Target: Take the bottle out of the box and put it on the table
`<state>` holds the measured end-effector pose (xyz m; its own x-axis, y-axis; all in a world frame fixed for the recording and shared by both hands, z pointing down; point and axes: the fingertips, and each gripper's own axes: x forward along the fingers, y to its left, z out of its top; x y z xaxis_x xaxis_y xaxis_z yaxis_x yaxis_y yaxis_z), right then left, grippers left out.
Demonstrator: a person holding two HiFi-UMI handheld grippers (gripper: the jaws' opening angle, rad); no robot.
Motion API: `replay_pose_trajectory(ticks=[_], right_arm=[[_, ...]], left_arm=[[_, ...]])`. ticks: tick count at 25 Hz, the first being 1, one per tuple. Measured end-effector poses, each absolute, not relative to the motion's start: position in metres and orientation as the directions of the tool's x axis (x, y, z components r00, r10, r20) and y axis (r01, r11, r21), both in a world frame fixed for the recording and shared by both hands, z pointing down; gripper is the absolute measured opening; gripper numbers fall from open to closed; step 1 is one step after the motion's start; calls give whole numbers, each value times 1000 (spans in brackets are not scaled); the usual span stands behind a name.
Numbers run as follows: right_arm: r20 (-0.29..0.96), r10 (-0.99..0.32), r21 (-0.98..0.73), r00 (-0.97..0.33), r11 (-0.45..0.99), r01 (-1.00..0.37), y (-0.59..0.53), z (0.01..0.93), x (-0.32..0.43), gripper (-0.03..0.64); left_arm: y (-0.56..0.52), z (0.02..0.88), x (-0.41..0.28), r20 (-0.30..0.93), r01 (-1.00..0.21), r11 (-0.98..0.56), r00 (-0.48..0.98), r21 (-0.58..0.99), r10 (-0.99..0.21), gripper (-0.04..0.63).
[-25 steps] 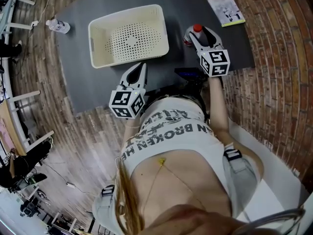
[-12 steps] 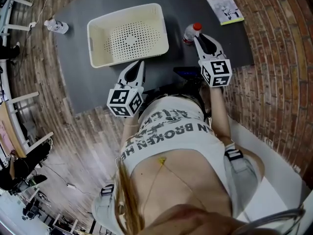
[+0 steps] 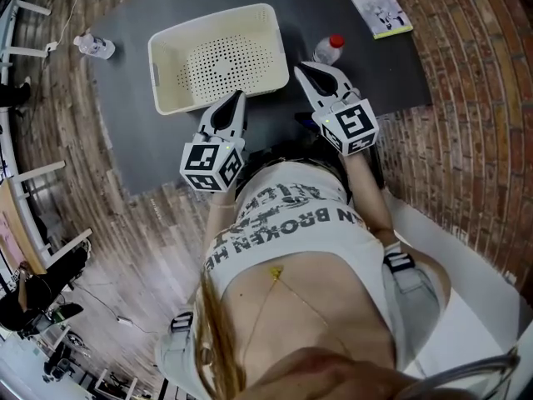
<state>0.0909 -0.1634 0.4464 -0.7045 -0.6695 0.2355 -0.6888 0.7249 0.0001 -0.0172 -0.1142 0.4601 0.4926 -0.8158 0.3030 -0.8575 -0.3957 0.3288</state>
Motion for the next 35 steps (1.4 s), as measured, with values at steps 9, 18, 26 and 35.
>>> replay_pose_trajectory(ticks=[9,18,26,35], right_arm=[[116,-624,-5,-773,778,-629,-140,395,34,9],[90,-592,0,-801,804,-594,-131,379,5,9],[104,-575,11,-811,816,-577,-126,381,-14,9],[120,-568,29,-814,822,-569,-127,385,-30,9]], left_arm=[[-125,405,-30,150,-852,-449,497,270,-854,5],[-118,384,-46,83,-863,-462,486,203,-870,5],[-117,385,-60,80,-855,-473,497,211,-864,5],[-122,392,-72,110,-851,-480,509,215,-854,5]])
